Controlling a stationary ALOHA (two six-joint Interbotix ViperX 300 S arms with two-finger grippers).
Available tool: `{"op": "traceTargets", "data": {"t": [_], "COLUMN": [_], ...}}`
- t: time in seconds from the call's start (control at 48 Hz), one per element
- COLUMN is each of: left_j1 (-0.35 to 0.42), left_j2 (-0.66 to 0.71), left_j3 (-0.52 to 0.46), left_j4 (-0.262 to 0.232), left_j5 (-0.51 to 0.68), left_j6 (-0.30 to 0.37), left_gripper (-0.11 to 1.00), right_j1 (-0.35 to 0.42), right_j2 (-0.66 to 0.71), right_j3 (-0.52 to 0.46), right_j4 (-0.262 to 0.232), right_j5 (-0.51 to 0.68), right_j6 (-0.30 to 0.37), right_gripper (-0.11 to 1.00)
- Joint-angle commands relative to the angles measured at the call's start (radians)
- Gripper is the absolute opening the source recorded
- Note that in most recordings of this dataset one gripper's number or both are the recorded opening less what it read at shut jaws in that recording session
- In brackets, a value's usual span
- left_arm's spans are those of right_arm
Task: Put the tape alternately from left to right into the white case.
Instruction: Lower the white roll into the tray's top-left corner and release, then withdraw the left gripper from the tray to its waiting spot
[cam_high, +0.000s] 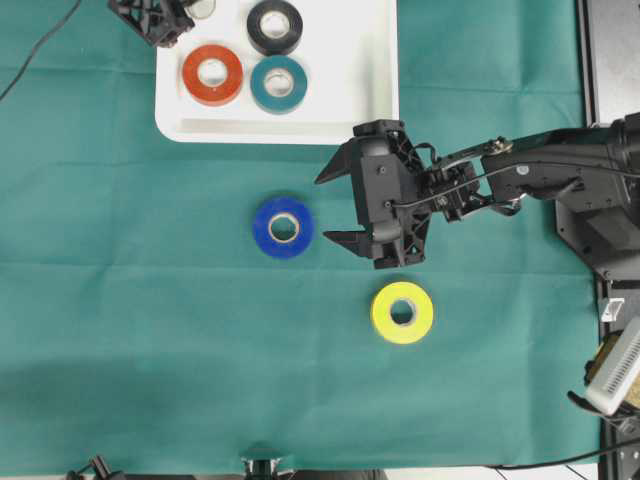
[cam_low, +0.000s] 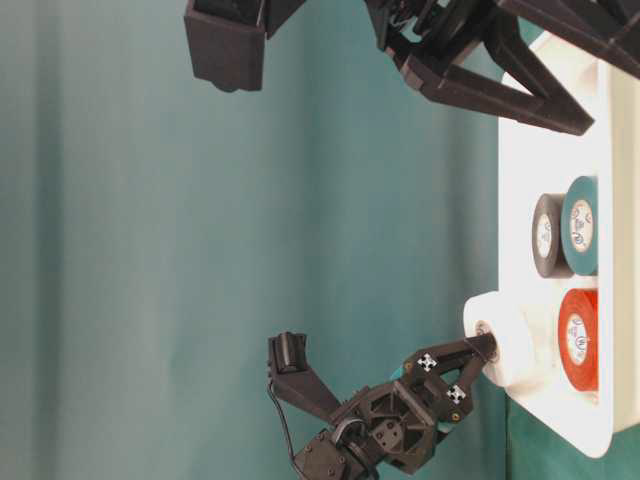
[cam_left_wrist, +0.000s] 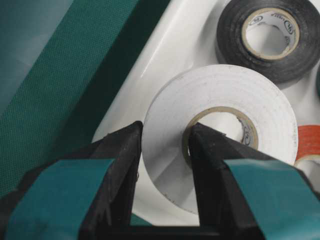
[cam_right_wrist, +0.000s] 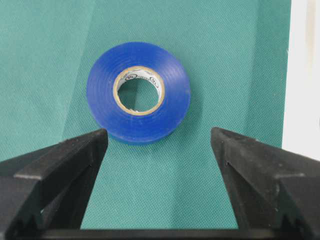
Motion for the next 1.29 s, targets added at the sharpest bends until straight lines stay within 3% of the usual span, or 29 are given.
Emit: {"op": "traceTargets", "data": {"t": [0.0,0.062,0.25,0.354,0.832,1.061,1.27], "left_j1": [0.002,0.002,0.002,0.002,-0.017,-0.081,-0.19], "left_j2": [-0.015,-0.015,-0.017,-0.017,-0.049,-0.112,-0.179], "left_j3": [-0.023,-0.023,-0.023,-0.023,-0.002,0.041,0.107], "left_j4": [0.002,0.002,0.002,0.002,0.002,0.002,0.002], "left_j5": [-0.008,-0.008,-0.006,-0.006,-0.005,-0.003,-0.003], "left_j6": [0.006,0.014,0.038,0.044,0.044,0.043,0.041], "left_gripper": [0.27,0.31,0.84,0.99,1.0,1.0,1.0], "right_j1": [0.002,0.003,0.002,0.002,0.002,0.002,0.002], "right_j2": [-0.009,-0.009,-0.011,-0.009,-0.009,-0.011,-0.009], "right_j3": [-0.008,-0.009,-0.008,-0.009,-0.005,0.003,0.003], "right_j4": [0.0,0.0,0.0,0.0,0.0,0.002,0.002], "right_j5": [-0.008,-0.006,-0.006,-0.008,-0.006,-0.006,-0.008], "right_j6": [0.002,0.002,0.002,0.002,0.002,0.002,0.002], "right_gripper": [0.86,0.86,0.86,0.86,0.86,0.86,0.86]}}
